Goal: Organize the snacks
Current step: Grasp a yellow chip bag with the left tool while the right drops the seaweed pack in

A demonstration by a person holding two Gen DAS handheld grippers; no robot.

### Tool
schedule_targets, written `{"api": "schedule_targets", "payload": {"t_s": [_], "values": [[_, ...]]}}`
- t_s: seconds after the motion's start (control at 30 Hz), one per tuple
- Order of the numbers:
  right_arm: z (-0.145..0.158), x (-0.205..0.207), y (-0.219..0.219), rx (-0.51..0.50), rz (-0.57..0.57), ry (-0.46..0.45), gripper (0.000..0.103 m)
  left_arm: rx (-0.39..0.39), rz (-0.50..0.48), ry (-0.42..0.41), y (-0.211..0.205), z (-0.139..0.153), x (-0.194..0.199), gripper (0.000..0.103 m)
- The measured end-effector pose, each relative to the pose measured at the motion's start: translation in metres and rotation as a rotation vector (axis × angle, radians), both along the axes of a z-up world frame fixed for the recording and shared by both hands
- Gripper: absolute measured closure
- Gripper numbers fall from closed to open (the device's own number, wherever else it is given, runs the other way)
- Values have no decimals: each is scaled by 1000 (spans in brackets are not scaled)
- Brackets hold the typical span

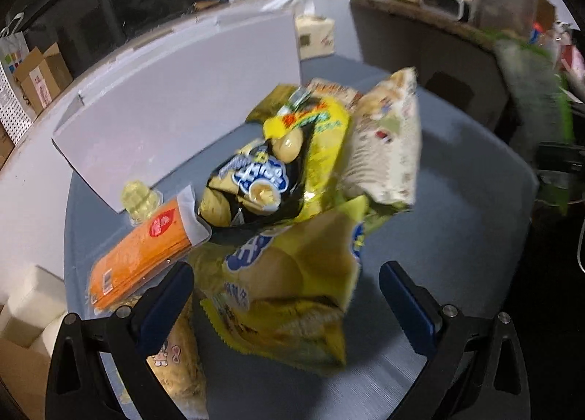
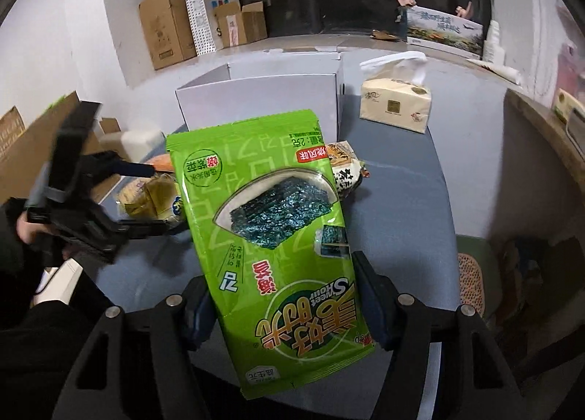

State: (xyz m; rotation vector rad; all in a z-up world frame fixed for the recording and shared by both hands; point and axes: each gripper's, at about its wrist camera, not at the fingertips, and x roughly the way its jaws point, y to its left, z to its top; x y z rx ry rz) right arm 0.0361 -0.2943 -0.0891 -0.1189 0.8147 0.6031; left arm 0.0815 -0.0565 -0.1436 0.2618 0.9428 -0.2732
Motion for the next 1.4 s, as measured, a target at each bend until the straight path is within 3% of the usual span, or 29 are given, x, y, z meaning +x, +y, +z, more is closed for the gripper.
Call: {"api": "schedule_targets", "payload": {"t_s": [0.07,0.1,0.13,0.23,0.4,0.57,0.63,0.8,0.9,1.0,1.1,1.2,1.27,1.3,1.33,1.4], "values": [[1,-3,-1,9,-4,2,33,17,23,12,-1,-7,4,6],[0,-2,-2,12,-7,5,33,38,33,-6,-1,-7,4,15],[0,-2,-2,18,-8,11,33,32,16,-22,-2,-4,1,32],[-1,-4,-4,28,-13,17,33,-27,13,-25,2,5,-5,52],[3,-1,-3,65,-14,21,33,-164,50,-89,20,26,-29,55],[13,4,6,108,-3,15,33,-449,111,-201,60,67,-50,55],[20,14,15,131,-2,22,33,-514,138,-263,76,86,-49,55],[50,66,56,139,-22,1,33,-557,196,-366,107,129,-11,56],[75,114,88,166,-14,-18,33,-555,241,-383,123,148,40,56],[91,169,119,150,-54,-25,33,-528,286,-357,134,156,91,56],[95,228,141,149,-87,32,33,-507,319,-318,142,152,134,56],[95,263,156,123,-119,42,31,-462,357,-287,143,144,168,53],[92,277,163,103,-120,35,25,-440,392,-263,148,135,182,44],[90,284,168,92,-128,39,10,-427,414,-257,150,132,186,20],[89,290,171,81,-144,44,4,-414,434,-255,153,130,189,0],[87,293,167,97,-187,23,0,-410,435,-260,158,126,185,0]]}}
